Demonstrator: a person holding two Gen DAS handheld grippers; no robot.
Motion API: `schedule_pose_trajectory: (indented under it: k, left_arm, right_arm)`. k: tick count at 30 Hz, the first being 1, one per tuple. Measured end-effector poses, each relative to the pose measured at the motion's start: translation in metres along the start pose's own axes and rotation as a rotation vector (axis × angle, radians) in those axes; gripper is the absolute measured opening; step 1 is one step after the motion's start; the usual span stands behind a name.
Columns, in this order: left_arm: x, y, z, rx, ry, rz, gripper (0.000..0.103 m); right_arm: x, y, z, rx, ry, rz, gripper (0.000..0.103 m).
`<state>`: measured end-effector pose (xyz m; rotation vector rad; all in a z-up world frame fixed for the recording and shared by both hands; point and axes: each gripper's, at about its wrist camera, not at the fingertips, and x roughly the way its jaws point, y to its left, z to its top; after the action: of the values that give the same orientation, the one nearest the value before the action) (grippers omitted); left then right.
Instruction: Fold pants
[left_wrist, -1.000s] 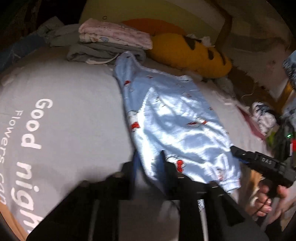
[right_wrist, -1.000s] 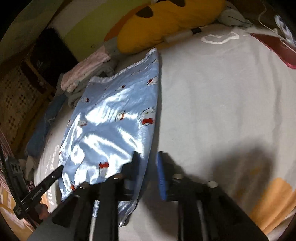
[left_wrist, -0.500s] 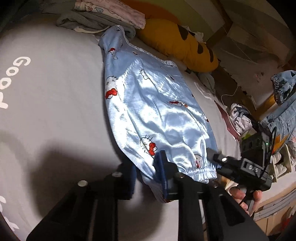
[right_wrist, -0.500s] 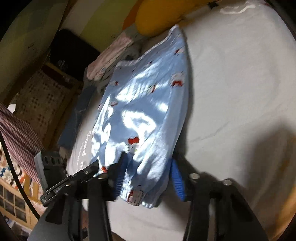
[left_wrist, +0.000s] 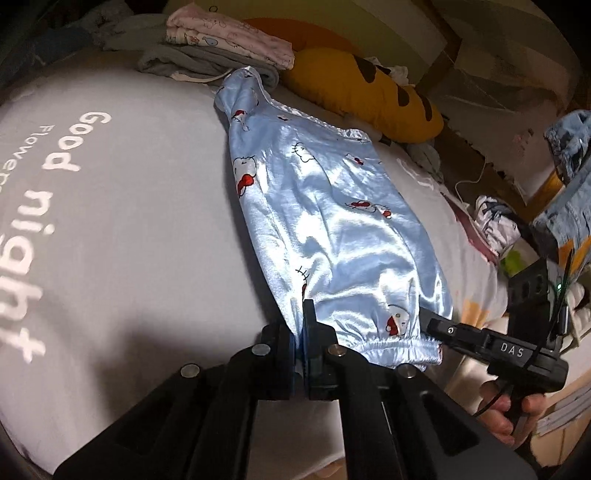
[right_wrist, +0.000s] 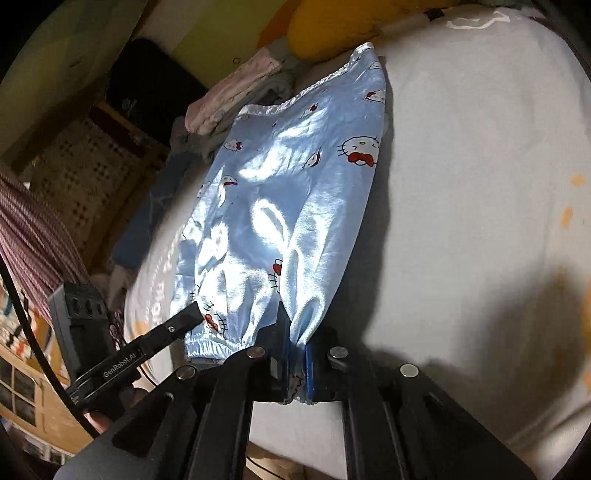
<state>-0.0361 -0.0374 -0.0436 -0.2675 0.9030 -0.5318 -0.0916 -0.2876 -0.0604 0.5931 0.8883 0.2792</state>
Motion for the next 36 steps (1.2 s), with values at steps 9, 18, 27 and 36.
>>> schedule_pose_trajectory:
  k: [9,18,27,36]
  left_arm:
    - [-0.045,-0.02,-0.005,0.255,-0.196,0.185,0.019]
    - [-0.051,-0.044,-0.031,0.677,-0.191,0.289,0.019]
    - [-0.036,-0.068,-0.056,1.106,-0.129,0.222,0.023]
    - [-0.004,-0.068,-0.069,1.349,-0.063,0.2,0.029]
  right_arm:
    - [-0.039,0.035,-0.008,-0.298,-0.163,-0.242,0.023]
    - [-0.056,0.075,-0.031,-0.731,-0.146,-0.374,0.053]
    - [-0.032,0.103,-0.076,-1.286,0.057,-0.45,0.053]
    - [0.002,0.086,-0.099,-1.558,0.188,-0.541,0.047]
